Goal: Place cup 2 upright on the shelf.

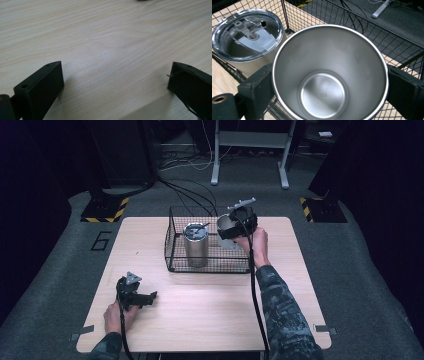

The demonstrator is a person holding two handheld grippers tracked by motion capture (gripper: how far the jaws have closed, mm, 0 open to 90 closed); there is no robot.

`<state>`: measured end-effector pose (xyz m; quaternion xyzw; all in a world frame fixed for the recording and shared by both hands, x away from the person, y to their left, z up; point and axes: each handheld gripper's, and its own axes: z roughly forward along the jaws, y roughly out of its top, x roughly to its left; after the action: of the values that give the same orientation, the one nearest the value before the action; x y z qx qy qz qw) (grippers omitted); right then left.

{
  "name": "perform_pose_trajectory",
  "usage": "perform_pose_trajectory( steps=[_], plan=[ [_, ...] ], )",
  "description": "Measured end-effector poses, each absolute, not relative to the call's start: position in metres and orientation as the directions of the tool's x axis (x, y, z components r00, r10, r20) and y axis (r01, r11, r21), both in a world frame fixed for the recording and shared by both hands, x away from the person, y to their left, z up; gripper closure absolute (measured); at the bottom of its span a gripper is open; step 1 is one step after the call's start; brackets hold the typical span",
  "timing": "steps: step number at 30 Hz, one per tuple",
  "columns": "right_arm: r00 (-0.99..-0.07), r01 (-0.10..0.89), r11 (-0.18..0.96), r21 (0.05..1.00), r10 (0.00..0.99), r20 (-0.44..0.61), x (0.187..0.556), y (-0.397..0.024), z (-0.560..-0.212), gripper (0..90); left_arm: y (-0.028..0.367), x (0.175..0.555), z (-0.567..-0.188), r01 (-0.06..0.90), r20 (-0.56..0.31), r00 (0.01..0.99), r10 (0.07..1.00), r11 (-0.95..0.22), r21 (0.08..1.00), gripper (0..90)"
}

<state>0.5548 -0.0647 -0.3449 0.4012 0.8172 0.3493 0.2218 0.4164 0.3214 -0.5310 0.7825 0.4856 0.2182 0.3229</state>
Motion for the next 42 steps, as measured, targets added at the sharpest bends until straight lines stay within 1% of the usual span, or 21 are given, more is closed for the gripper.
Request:
perform_pose_trajectory(
  steps=[4, 16, 18, 24, 26, 27, 32, 36, 38, 42],
  plan=[
    [-0.58, 0.497, 0.451, 0.741, 0.808, -0.102, 0.559, -0.062, -0.349, 6.0, 0.321, 0.416, -0.531, 0.619, 0.028, 0.433, 0.901, -0.32, 0.717, 0.0],
    [-0.574, 0.522, 0.452, 0.723, 0.813, -0.094, 0.569, -0.056, -0.363, 6.0, 0.321, 0.416, -0.531, 0.619, 0.026, 0.433, 0.901, -0.319, 0.718, 0.0],
    [-0.563, 0.542, 0.44, 0.716, 0.823, -0.08, 0.569, -0.055, -0.366, 6.0, 0.321, 0.416, -0.531, 0.619, 0.027, 0.433, 0.901, -0.319, 0.717, 0.0],
    [-0.569, 0.549, 0.452, 0.703, 0.818, -0.082, 0.573, -0.053, -0.373, 6.0, 0.321, 0.416, -0.531, 0.62, 0.027, 0.431, 0.902, -0.318, 0.717, 0.0],
    [-0.561, 0.557, 0.445, 0.702, 0.824, -0.077, 0.574, -0.051, -0.376, 6.0, 0.321, 0.416, -0.531, 0.623, 0.017, 0.43, 0.903, -0.31, 0.718, 0.0],
    [-0.564, 0.558, 0.451, 0.697, 0.822, -0.081, 0.574, -0.052, -0.376, 6.0, 0.321, 0.416, -0.531, 0.619, 0.028, 0.434, 0.901, -0.32, 0.717, 0.0],
    [-0.56, 0.569, 0.449, 0.689, 0.825, -0.075, 0.577, -0.05, -0.382, 6.0, 0.321, 0.416, -0.531, 0.622, 0.018, 0.43, 0.902, -0.311, 0.719, 0.0],
    [-0.549, 0.583, 0.438, 0.684, 0.833, -0.065, 0.578, -0.048, -0.385, 6.0, 0.321, 0.416, -0.531, 0.619, 0.028, 0.434, 0.901, -0.32, 0.717, 0.0],
    [-0.551, 0.577, 0.443, 0.686, 0.831, -0.074, 0.579, -0.047, -0.386, 6.0, 0.321, 0.416, -0.531, 0.622, 0.018, 0.43, 0.902, -0.311, 0.719, 0.0],
    [-0.549, 0.58, 0.448, 0.68, 0.832, -0.08, 0.582, -0.046, -0.389, 5.9, 0.321, 0.416, -0.531, 0.62, 0.026, 0.433, 0.901, -0.319, 0.717, 0.0]
  ],
)
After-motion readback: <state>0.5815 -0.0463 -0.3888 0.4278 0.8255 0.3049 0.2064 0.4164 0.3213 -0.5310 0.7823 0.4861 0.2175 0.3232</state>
